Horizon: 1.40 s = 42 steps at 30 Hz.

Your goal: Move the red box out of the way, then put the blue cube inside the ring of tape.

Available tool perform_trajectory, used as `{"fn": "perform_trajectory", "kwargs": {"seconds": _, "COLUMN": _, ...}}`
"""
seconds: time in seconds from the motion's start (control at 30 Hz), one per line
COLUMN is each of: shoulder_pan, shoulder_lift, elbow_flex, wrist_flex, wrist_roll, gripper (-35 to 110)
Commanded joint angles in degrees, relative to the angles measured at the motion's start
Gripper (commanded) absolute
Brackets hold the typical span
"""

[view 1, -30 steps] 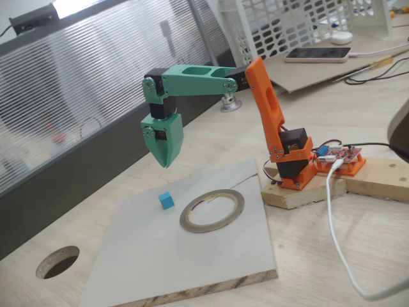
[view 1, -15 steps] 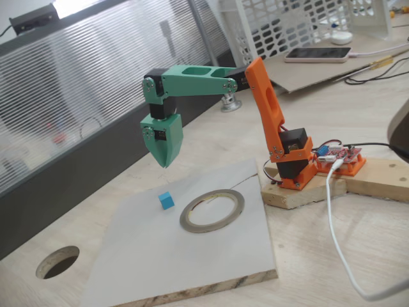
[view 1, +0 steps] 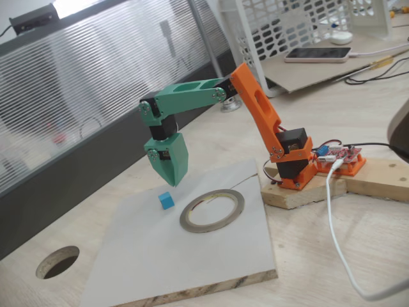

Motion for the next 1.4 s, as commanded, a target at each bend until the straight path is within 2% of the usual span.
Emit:
{"fn": "perform_trajectory", "kwargs": {"seconds": 0.0, "shoulder_pan": 0.35, "shoulder_lift": 0.26, "elbow_flex": -1.23, "wrist_flex": -0.26, "wrist_roll": 1.23, "gripper": 3}}
{"fn": "perform_trajectory", "kwargs": {"seconds": 0.23, "shoulder_pan": -8.44, "shoulder_lift": -0.18, "elbow_flex": -6.42, "wrist_flex": -7.21, "wrist_roll": 1.32, "gripper": 3}}
{"fn": "perform_trajectory", "kwargs": {"seconds": 1.07, "shoulder_pan": -7.82, "shoulder_lift": -0.26, "elbow_flex": -0.35, "wrist_flex": -4.92, "wrist_roll": 1.32, "gripper": 3}}
{"fn": "perform_trajectory", "kwargs": {"seconds": 1.2, "shoulder_pan": -7.82, "shoulder_lift": -0.26, "elbow_flex": -0.35, "wrist_flex": -4.39, "wrist_roll": 1.32, "gripper": 11}}
{"fn": "perform_trajectory", "kwargs": {"seconds": 1.37, "shoulder_pan": -7.73, "shoulder_lift": -0.26, "elbow_flex": -0.09, "wrist_flex": -4.22, "wrist_roll": 1.41, "gripper": 30}}
